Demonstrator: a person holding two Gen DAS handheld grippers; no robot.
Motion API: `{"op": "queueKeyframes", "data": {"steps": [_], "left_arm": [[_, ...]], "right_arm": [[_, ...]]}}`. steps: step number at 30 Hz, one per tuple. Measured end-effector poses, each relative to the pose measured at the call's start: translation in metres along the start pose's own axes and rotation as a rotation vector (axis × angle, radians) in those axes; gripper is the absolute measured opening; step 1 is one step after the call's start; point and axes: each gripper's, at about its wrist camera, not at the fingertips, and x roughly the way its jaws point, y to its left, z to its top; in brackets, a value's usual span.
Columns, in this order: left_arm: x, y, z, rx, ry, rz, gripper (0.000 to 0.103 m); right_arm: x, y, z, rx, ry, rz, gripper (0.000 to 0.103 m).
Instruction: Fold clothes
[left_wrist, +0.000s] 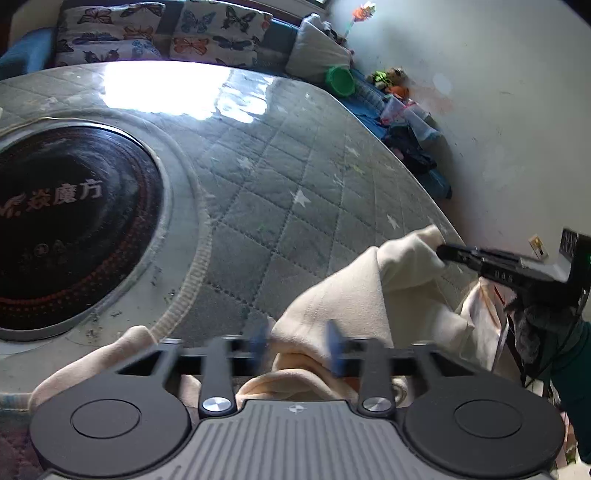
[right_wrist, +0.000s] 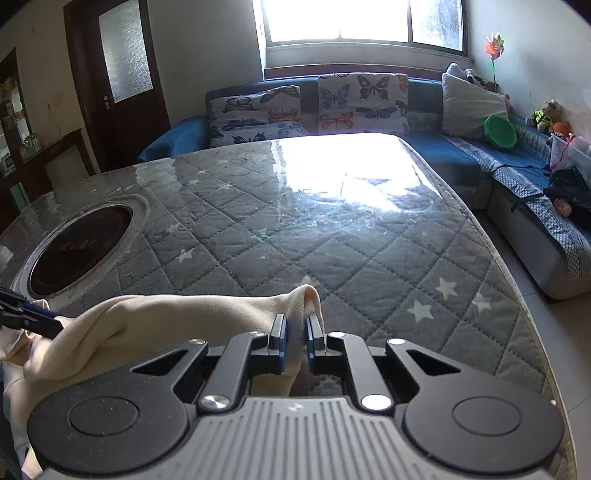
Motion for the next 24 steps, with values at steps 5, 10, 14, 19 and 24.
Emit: {"op": "queueKeyframes", "data": {"steps": [5, 10, 14, 19, 24], "left_arm": [[-0.013, -0.007, 0.014, 0.1, -0.105, 0.091, 0.009], [-0.039, -0.022, 0.034, 0.308, -0.401, 0.322, 0.009], [-0.019, -0.007, 0.043, 0.314, -0.387, 0.431, 0.018], [-0.008, 0.015, 0.036, 0.175, -0.276, 0.402, 0.042], [-0.005, 0.018, 0.023, 0.114, -0.201, 0.373, 0.051]], "right_arm": [[-0.002, 0.008, 0.017, -0.021, -0.076, -0.006, 0.009], [-0.003, 0.015, 0.033, -0.028, -0.176, -0.012, 0.009], [0.023, 0.015, 0.033, -0.021, -0.088, -0.066, 0.017], [0.035, 0.013, 0.028, -0.016, -0.029, -0.032, 0.024], [0.044, 0.022, 0.024, -0.035, -0.001, -0.018, 0.034]]}}
